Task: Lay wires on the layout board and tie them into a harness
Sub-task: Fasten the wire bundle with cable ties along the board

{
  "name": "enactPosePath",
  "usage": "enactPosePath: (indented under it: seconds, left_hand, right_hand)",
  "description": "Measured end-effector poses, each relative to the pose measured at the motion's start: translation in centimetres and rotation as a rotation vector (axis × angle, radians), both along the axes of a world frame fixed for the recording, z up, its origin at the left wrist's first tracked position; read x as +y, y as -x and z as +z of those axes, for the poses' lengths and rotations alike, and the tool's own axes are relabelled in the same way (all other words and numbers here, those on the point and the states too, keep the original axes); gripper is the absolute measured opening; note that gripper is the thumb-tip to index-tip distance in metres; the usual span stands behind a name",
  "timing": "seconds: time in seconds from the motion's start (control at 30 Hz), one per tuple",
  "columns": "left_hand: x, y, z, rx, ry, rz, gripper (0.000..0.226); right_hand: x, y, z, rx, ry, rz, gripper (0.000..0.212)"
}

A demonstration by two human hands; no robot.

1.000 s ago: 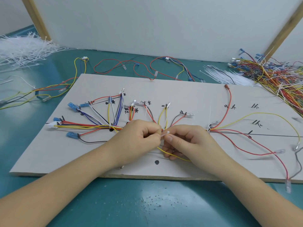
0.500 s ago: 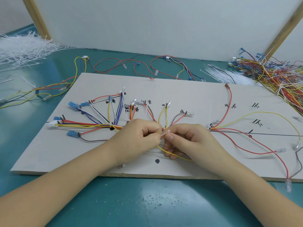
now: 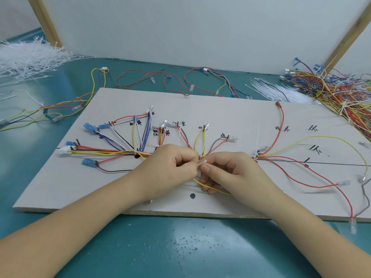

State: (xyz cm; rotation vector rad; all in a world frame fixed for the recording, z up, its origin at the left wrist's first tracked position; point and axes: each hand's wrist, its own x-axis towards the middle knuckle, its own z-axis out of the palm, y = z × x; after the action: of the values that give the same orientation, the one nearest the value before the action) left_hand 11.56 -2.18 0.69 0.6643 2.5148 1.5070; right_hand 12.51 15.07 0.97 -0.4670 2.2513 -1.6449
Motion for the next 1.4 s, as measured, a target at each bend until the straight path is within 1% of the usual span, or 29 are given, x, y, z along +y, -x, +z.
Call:
enactPosePath:
  seconds: [0.13, 0.2, 0.3, 0.33, 0.43, 0.57, 0.67, 0.73, 0.8, 0.9, 1.0, 1.17, 1.27, 1.4]
  left_hand:
    - [-0.02, -0.01, 0.00, -0.007, -0.018, -0.023, 0.029]
    - [-0.08, 0.00, 0.00, -0.004, -0.016, -0.027, 0.028]
    - [-0.18, 0.02, -0.09, 0.011, -0.010, -0.029, 0.027]
    - [-0.20, 0.03, -0.14, 0.014, -0.013, -0.028, 0.026]
    - [-0.19, 0.04, -0.20, 0.009, -0.018, -0.022, 0.026]
    - [-0.35, 0.00, -0.14, 0.011, -0.010, -0.054, 0.027]
    - [-0.40, 0.00, -0.18, 0.040, 0.008, -0.059, 0.022]
    - [-0.38, 0.01, -0.26, 0.055, 0.014, -0.058, 0.021]
    - [-0.34, -0.01, -0.34, 0.048, -0.005, -0.052, 0.019]
    - [-0.38, 0.01, -0.45, 0.015, -0.022, -0.031, 0.017]
    - [-0.45, 0.13, -0.32, -0.067, -0.052, -0.036, 0.013]
    - [-0.32, 0.51, -0.18, -0.093, -0.121, -0.042, 0.022]
    - [-0.31, 0.68, -0.17, -0.107, -0.124, -0.071, 0.021]
    - [-0.31, 0.74, 0.04, -0.120, -0.141, -0.080, 0.011]
  right_hand:
    - [-0.16, -0.03, 0.18, 0.020, -0.039, 0.009, 0.020]
    - [-0.11, -0.08, 0.46, -0.007, -0.014, 0.017, 0.022]
    - [0.19, -0.11, 0.82, -0.089, 0.062, 0.004, 0.031]
    - [0.25, -0.07, 0.85, -0.092, 0.058, -0.010, 0.032]
    - [0.17, -0.07, 0.94, -0.059, 0.009, -0.020, 0.028]
    - [0.40, -0.01, 0.75, -0.119, 0.061, -0.019, 0.015]
    - [0.48, 0.09, 0.50, -0.186, 0.171, -0.090, 0.008]
    - [0.49, 0.12, 0.54, -0.235, 0.265, -0.130, 0.011]
    - [0.57, 0.21, 0.56, -0.250, 0.297, -0.130, 0.012]
    - [0.65, 0.43, 0.43, -0.243, 0.323, -0.119, 0.015]
    - [0.72, 0.51, 0.30, -0.214, 0.345, -0.111, 0.017]
    - [0.59, 0.34, 0.05, -0.136, 0.315, -0.129, 0.021]
    - [0.44, 0.22, 0.10, -0.114, 0.298, -0.138, 0.017]
    - [0.50, 0.32, 0.08, -0.133, 0.305, -0.135, 0.012]
